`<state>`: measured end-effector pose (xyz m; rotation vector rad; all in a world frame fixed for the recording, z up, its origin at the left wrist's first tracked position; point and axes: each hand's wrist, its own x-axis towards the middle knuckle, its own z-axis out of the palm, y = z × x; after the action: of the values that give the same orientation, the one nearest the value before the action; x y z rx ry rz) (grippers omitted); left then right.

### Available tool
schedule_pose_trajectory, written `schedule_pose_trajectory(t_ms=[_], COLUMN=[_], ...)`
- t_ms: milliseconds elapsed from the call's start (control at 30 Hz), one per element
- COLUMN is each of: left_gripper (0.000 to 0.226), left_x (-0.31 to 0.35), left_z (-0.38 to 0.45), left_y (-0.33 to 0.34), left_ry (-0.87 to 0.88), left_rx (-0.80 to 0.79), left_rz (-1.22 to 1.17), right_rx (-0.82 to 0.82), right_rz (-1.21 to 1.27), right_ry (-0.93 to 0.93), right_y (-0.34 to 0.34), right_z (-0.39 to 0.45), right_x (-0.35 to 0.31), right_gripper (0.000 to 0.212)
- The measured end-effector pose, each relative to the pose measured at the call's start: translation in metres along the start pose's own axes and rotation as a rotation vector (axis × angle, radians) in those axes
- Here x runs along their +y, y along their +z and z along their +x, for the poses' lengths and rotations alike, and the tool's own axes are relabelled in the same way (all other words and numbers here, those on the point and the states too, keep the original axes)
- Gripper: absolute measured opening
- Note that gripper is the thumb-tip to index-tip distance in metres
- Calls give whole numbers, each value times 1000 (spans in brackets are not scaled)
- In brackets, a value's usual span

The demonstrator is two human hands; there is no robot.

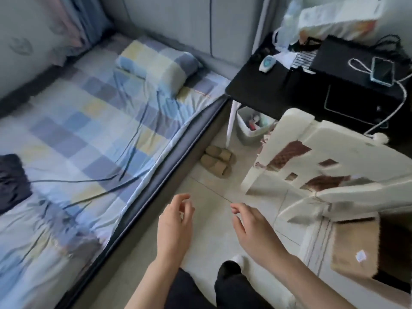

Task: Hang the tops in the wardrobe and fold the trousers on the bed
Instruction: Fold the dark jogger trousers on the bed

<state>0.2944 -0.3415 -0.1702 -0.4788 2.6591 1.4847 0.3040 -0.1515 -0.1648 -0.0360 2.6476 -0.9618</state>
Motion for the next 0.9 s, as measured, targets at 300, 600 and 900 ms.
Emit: schedule_pose_trajectory(t_ms=[300, 600, 900], left_gripper=[15, 12, 7], left_x=[-139, -253, -322], left_z=[-3, 26, 127], left_y=[-187, -340, -409], left_ry=[-311, -497, -639], left_rx=[357, 547, 633], left_rz=[-120, -130, -66], right_rx=[-201, -327, -512], right_rz=[-150, -187, -134], right_ry=[-280, -361, -437], right_y=[130, 252, 336], right_z=[62, 124, 260], right_x=[-167, -313, -419], right_gripper=[28, 26, 25])
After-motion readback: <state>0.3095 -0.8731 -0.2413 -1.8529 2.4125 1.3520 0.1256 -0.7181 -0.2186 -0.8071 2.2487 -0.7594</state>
